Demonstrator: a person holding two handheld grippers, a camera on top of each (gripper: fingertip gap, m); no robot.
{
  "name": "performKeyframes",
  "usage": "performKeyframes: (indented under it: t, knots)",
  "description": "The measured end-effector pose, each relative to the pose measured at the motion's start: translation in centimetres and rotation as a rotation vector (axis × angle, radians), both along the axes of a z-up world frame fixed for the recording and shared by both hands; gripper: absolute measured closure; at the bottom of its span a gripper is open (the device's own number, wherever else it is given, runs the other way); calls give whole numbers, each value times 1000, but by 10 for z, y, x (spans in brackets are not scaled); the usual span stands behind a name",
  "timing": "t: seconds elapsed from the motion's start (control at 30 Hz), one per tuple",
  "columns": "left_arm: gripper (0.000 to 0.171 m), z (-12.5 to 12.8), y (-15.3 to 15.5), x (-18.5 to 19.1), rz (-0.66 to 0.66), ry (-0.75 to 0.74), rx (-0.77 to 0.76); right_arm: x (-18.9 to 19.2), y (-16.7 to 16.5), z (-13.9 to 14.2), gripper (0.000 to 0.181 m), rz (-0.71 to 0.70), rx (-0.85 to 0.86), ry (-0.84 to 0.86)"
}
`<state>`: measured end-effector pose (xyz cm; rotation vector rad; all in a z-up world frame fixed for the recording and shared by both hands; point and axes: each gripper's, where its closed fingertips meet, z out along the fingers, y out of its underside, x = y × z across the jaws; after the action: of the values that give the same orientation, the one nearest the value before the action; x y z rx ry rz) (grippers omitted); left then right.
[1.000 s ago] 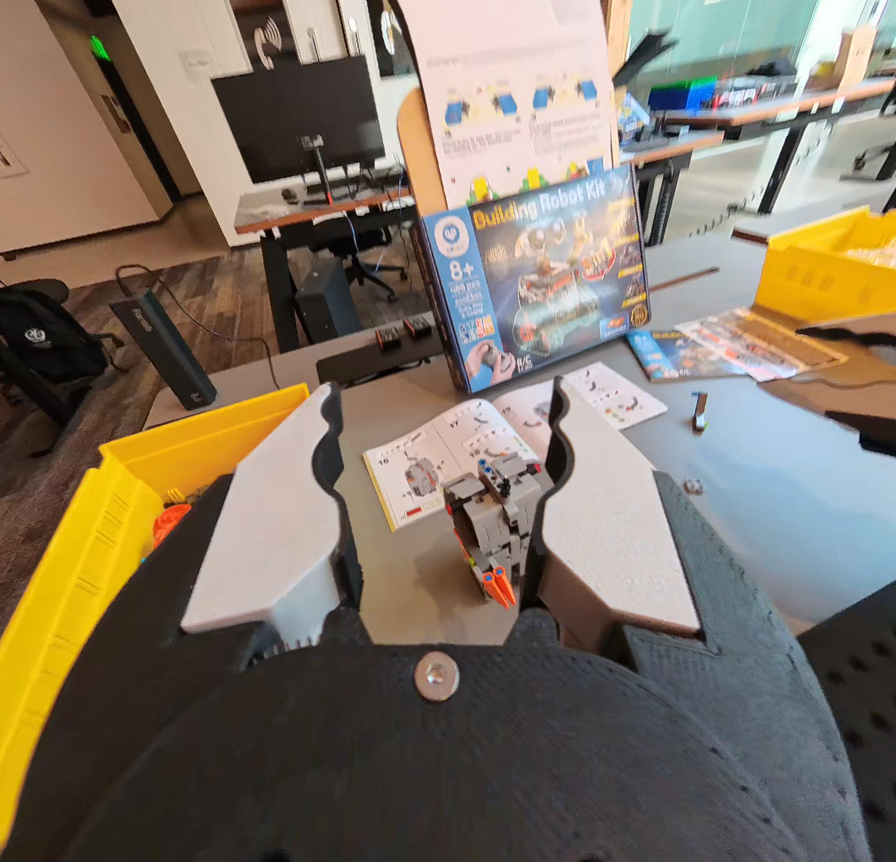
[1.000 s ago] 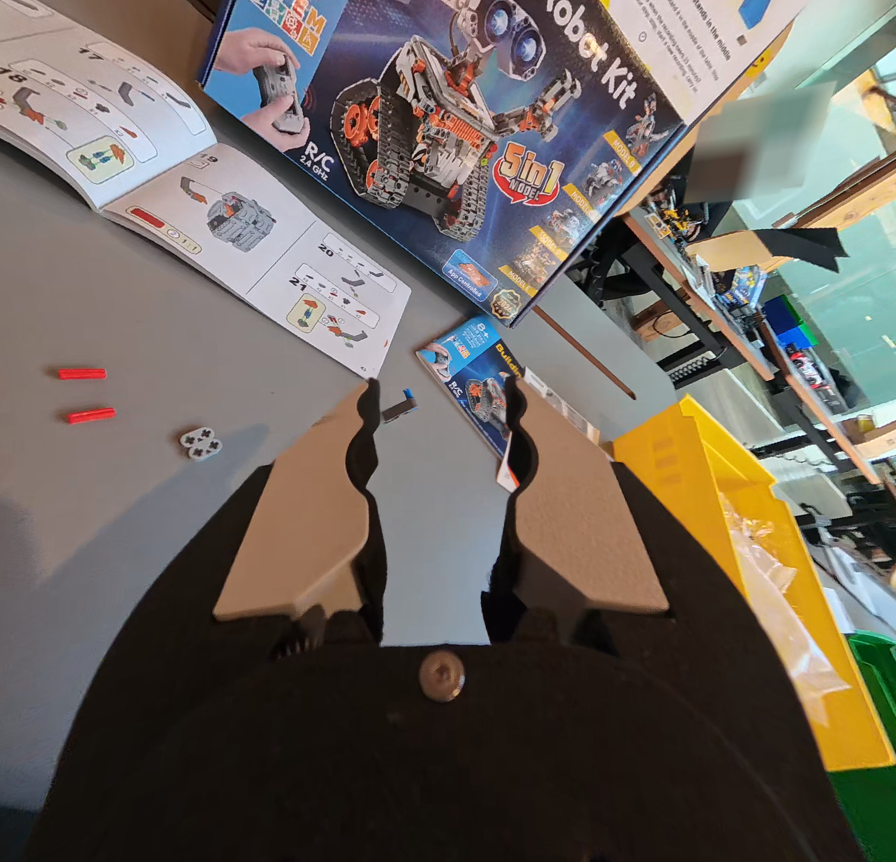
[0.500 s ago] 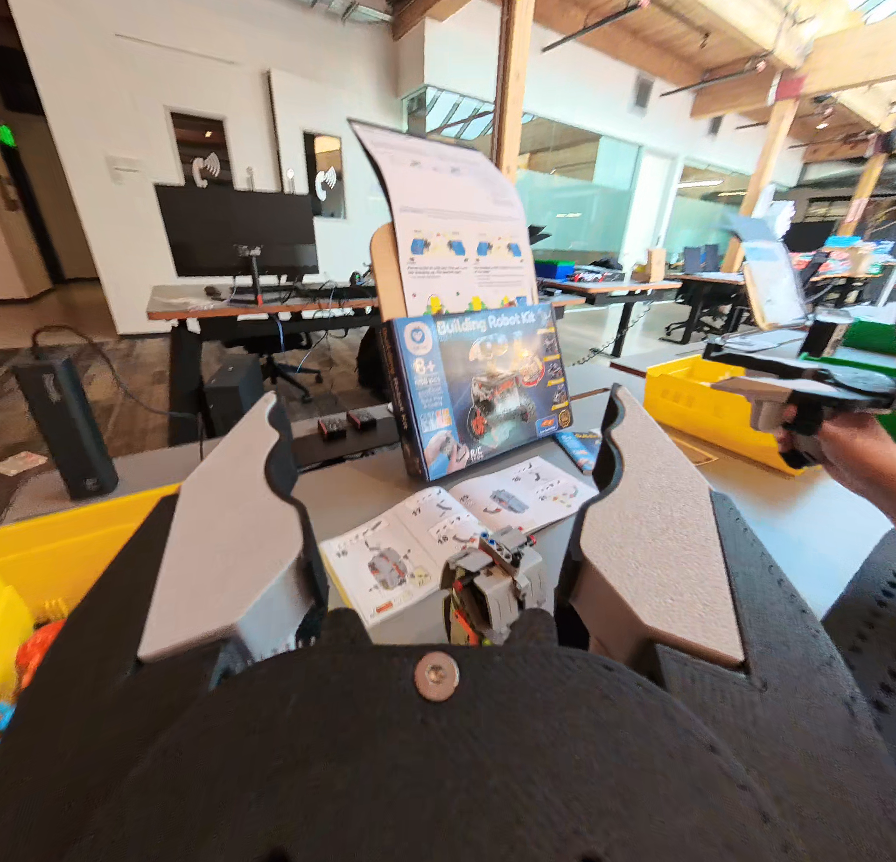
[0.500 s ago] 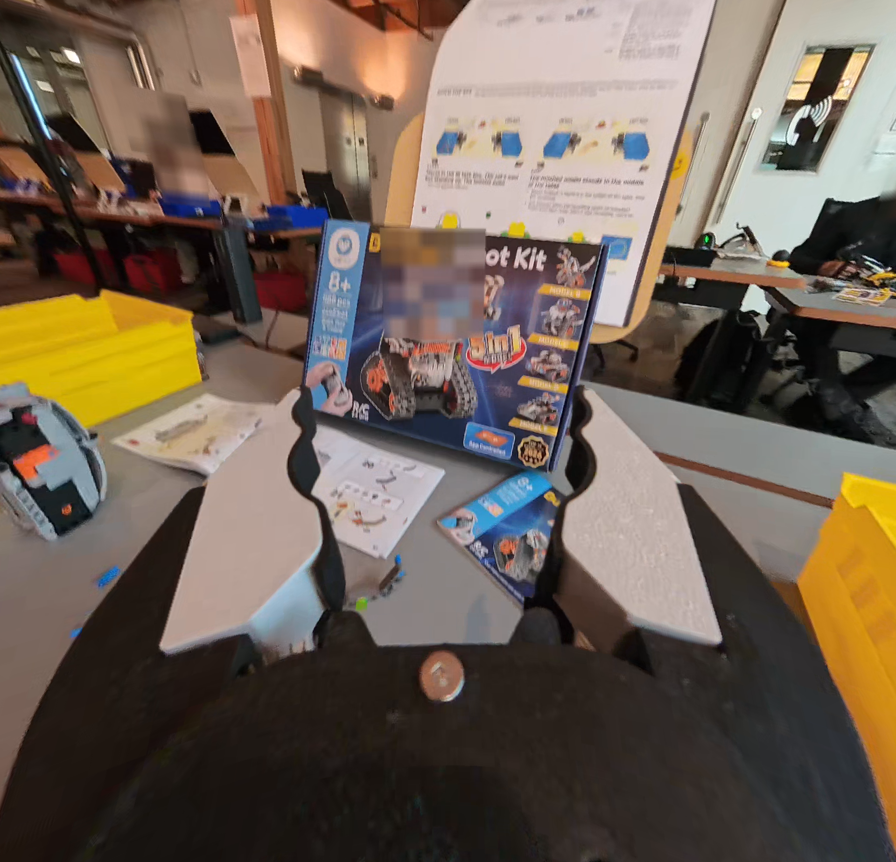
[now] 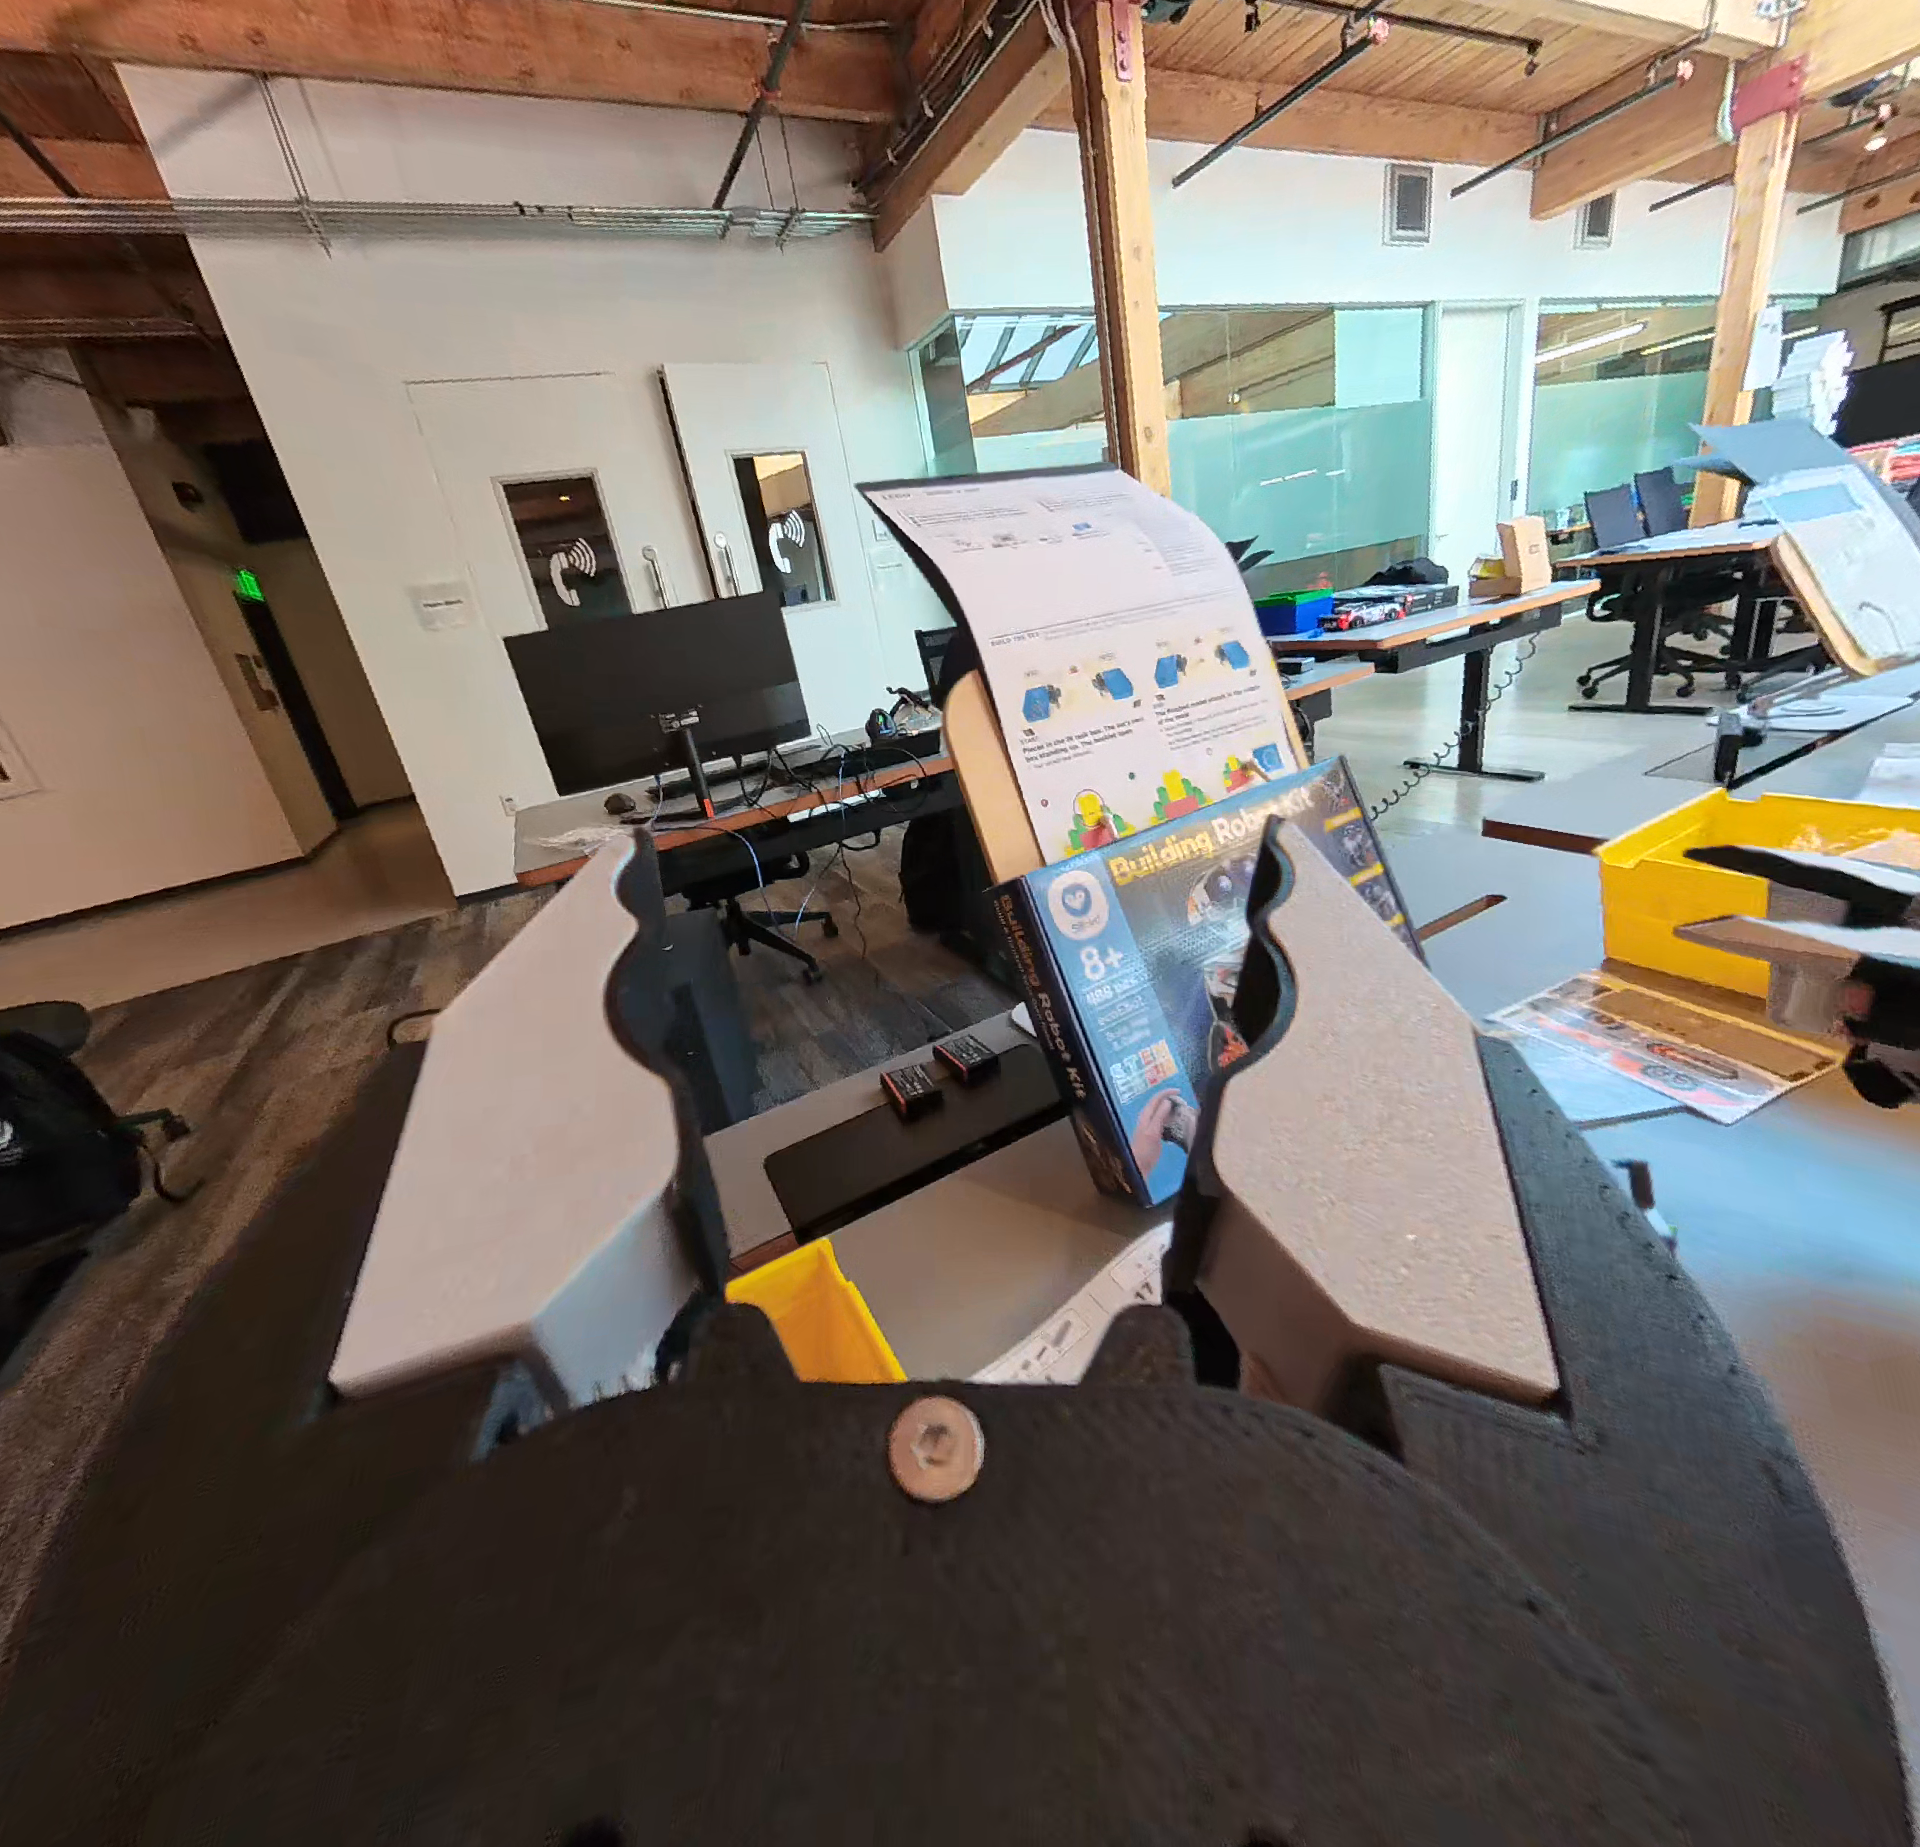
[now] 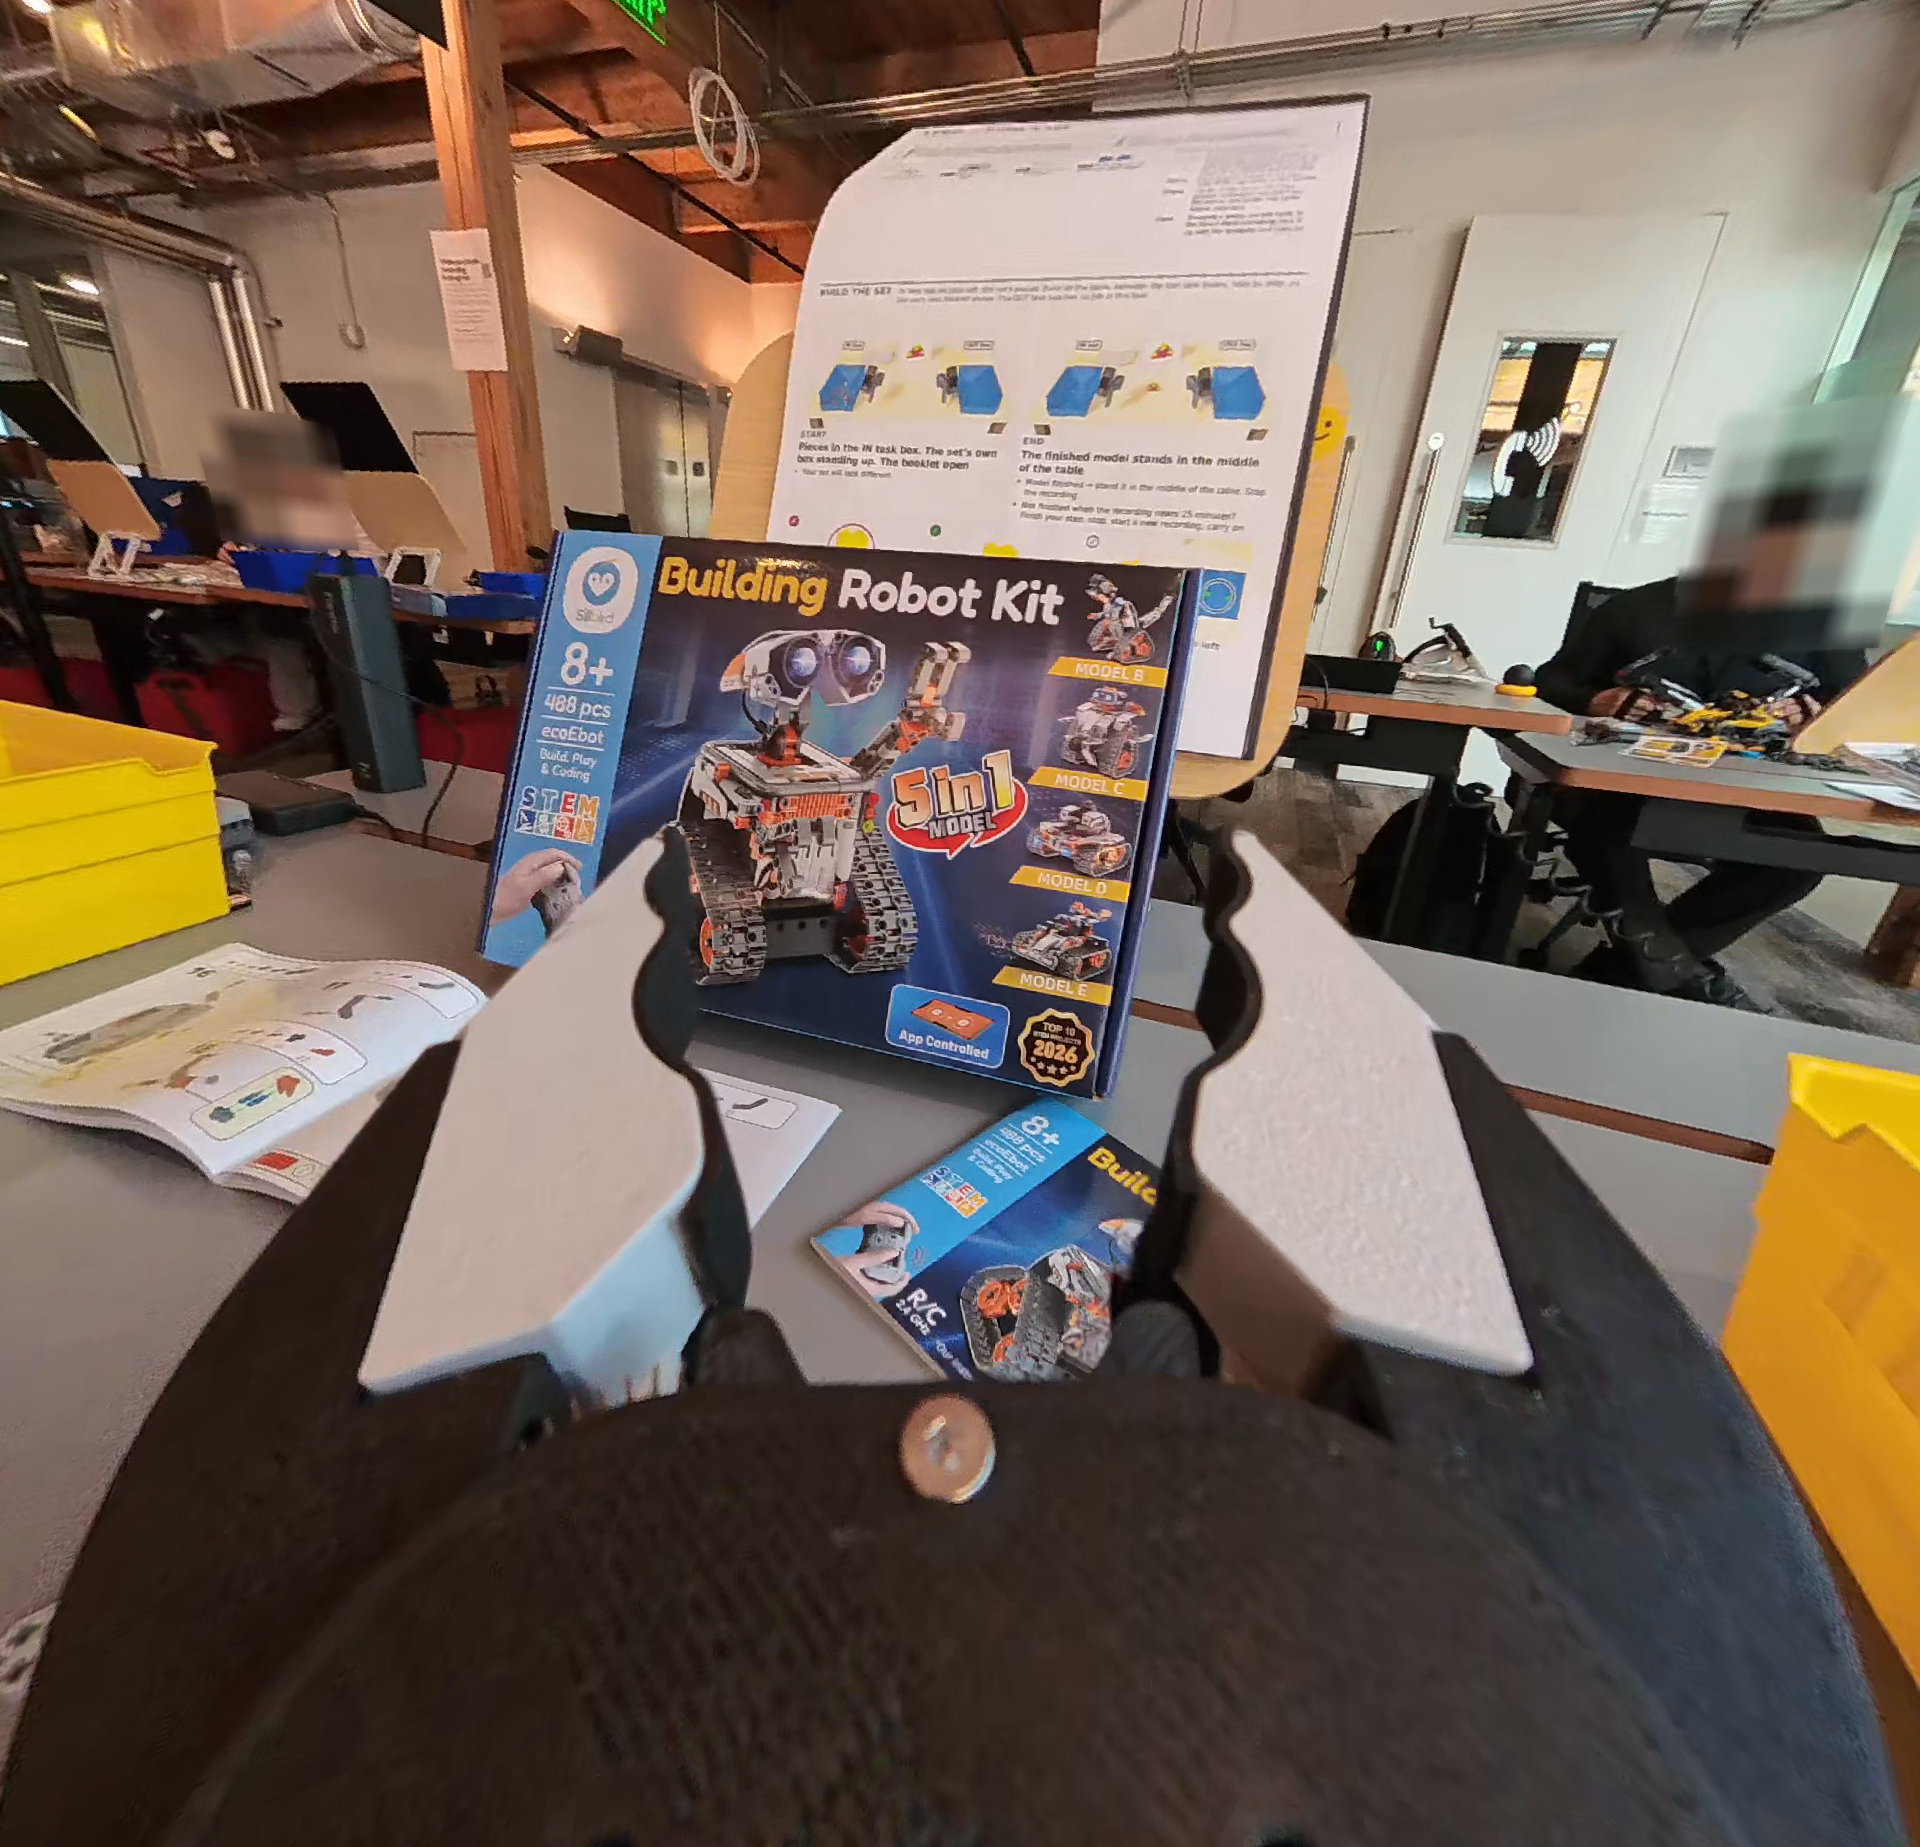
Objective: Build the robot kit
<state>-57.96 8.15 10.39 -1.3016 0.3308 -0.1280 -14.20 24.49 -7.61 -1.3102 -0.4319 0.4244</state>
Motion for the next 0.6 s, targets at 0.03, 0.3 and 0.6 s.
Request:
performKeyframes:
  t: [0.03, 0.3, 0.6]
  knots:
    - [61, 0, 4, -2, -2, 5, -13, 1, 1, -2, 84, 2, -10, 10]
    - [65, -14, 29, -1, -31, 19, -94, -9, 10, -21, 91, -5, -31, -118]
    - [79, -39, 34, -10, -7, -76, -287, -39, -5, -35, 99, 90, -28, -264]
